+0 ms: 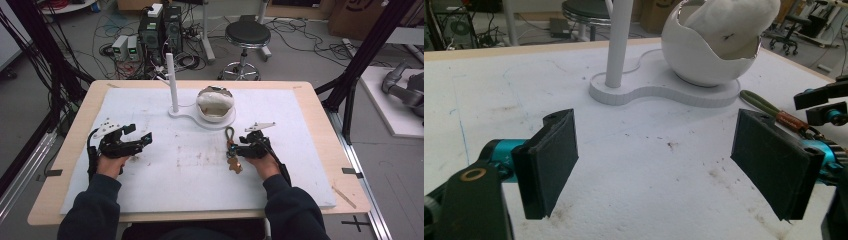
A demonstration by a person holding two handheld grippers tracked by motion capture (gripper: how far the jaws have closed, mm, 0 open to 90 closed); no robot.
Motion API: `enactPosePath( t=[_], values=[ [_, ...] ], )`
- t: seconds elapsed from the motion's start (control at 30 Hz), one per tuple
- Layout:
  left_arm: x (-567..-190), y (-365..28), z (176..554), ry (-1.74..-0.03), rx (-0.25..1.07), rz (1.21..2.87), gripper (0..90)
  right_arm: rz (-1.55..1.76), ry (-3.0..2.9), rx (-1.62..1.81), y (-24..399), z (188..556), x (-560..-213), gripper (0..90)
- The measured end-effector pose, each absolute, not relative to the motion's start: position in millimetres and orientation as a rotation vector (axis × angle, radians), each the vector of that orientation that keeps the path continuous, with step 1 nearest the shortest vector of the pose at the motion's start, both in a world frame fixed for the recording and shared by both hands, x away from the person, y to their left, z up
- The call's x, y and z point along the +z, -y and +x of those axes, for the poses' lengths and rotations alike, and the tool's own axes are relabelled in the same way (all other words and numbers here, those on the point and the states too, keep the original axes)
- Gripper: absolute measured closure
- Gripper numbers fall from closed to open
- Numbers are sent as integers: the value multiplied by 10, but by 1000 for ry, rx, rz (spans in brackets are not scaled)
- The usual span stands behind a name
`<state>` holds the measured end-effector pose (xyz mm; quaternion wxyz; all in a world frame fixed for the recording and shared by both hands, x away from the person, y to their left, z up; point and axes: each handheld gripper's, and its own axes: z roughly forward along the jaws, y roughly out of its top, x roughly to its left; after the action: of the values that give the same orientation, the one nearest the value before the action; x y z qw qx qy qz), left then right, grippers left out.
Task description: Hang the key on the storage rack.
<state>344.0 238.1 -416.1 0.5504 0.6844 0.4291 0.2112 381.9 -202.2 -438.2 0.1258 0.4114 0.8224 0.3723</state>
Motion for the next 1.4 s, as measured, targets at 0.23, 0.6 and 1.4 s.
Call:
enactPosePath(
  t=[0.23, 0.6, 1.4],
  values=[
    [-4168, -2378, 3444, -1021, 488, 1623, 185, 1158, -2452, 916, 1802, 3816, -4420, 583],
    [-4174, -2375, 3450, -1024, 482, 1637, 189, 1172, -2490, 907, 1848, 3836, -4384, 774],
    [-4162, -2620, 3428, -1060, 541, 1570, 202, 789, -2377, 1416, 1552, 3692, -3872, 786]
  ],
)
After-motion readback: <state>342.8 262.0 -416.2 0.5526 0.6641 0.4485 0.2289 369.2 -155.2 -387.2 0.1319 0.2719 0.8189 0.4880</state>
